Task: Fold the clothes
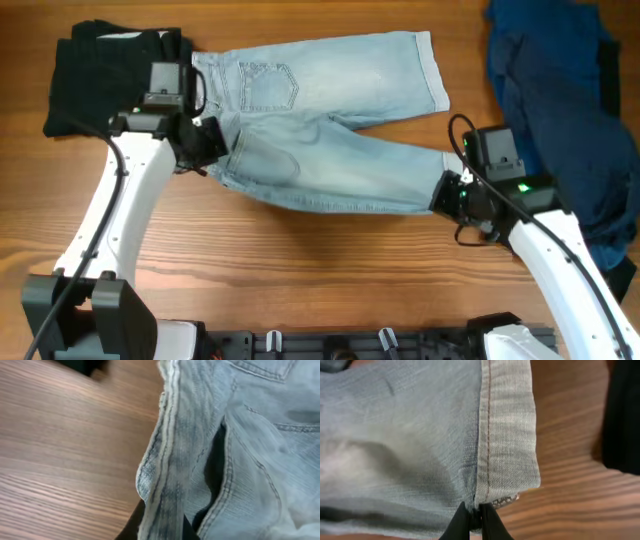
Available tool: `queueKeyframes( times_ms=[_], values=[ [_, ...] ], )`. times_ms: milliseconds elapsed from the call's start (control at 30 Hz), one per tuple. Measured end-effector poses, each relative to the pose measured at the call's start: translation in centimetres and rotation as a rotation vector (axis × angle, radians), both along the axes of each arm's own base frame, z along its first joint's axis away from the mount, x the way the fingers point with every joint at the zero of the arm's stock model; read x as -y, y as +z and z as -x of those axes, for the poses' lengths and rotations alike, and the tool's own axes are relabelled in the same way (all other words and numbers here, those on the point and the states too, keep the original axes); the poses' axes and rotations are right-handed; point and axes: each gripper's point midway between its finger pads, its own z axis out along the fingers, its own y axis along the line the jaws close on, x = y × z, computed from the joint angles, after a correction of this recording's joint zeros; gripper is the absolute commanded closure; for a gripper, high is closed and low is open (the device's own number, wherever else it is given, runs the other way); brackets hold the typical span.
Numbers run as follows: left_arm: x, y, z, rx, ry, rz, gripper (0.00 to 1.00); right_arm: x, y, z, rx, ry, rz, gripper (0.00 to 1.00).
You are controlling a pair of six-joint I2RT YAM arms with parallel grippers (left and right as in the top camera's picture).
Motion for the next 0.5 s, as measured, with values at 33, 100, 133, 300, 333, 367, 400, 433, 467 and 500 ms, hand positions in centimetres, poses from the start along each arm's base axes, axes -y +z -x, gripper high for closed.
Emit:
queueKeyframes(
  times_ms=[33,100,133,300,333,367,400,433,467,500],
  values=[
    [0.4,0.0,0.2,-0.007,-0.009,0.0,0.96,0.1,0.1,0.2,-0.002,-0.001,0.004,0.96],
    [1.3,-0.1,0.4,-0.012,-0.035,0.0,0.96,0.3,0.2,0.4,0.0,0.007,0.015,0.96],
    [1.9,-0.1,0.5,-0.011,-0.051,0.0,0.96,0.4,0.3,0.5,0.003,0.012,0.02,0.96],
    [3.9,0.7,1.1,0.007,-0.082,0.006,0.96,0.5,0.8,0.5,0.029,0.033,0.032,0.95],
    [4.1,1.0,1.3,0.016,-0.081,0.006,0.96,0.6,0.9,0.5,0.037,0.035,0.034,0.96],
    [4.2,1.5,1.4,0.028,-0.082,0.004,0.96,0.6,1.1,0.5,0.044,0.037,0.034,0.96],
    [4.3,2.1,1.6,0.048,-0.083,0.0,0.96,0.6,1.4,0.5,0.057,0.042,0.033,0.96],
    [4.3,2.7,1.7,0.065,-0.082,-0.001,0.96,0.6,1.7,0.5,0.07,0.047,0.033,0.96],
    [4.4,3.4,1.9,0.086,-0.081,-0.002,0.96,0.6,2.0,0.5,0.084,0.053,0.033,0.96],
    [4.3,4.0,2.1,0.104,-0.079,-0.002,0.96,0.6,2.3,0.5,0.096,0.057,0.033,0.96]
  ],
)
